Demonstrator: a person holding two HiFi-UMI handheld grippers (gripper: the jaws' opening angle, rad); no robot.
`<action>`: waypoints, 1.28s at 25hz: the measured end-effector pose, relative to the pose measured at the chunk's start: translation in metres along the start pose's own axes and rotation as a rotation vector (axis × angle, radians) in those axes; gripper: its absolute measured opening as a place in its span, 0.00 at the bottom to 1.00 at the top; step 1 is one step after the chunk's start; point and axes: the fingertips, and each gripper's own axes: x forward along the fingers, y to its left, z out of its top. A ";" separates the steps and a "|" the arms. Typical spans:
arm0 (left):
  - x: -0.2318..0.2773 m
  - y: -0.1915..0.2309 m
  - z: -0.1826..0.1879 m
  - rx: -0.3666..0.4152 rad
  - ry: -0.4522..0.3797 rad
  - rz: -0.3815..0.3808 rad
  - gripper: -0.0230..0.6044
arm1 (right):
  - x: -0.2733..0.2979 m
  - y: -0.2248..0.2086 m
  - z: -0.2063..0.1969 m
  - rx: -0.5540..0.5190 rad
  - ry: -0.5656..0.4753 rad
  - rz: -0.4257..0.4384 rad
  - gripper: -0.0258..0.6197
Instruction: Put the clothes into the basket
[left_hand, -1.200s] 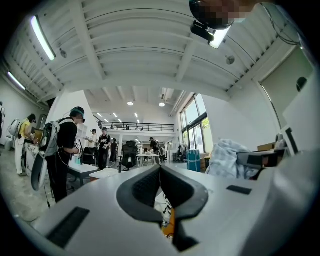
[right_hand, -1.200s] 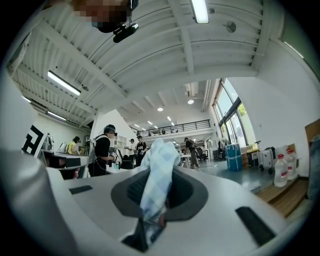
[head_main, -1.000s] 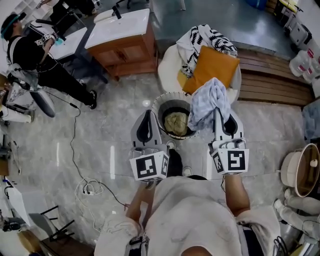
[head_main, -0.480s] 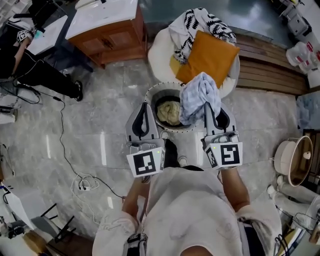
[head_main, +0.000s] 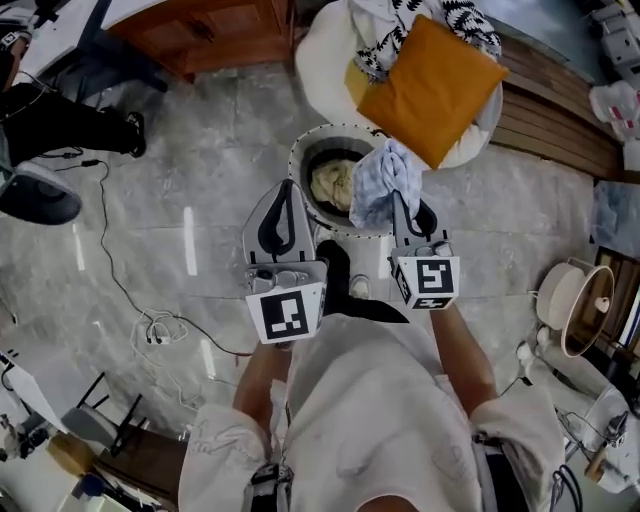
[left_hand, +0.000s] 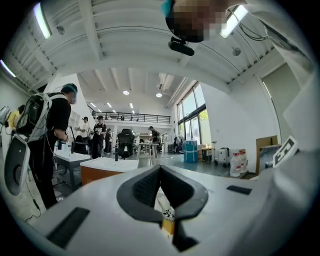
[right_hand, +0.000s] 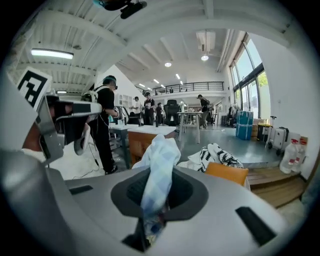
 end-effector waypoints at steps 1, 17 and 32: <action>0.006 0.008 -0.005 -0.001 0.005 0.004 0.04 | 0.014 0.004 -0.009 -0.008 0.026 0.005 0.08; 0.037 0.061 -0.058 -0.043 0.084 0.038 0.04 | 0.115 0.035 -0.248 0.216 0.628 -0.027 0.08; 0.035 0.065 -0.067 -0.047 0.117 0.019 0.04 | 0.114 0.055 -0.305 0.249 0.918 -0.007 0.28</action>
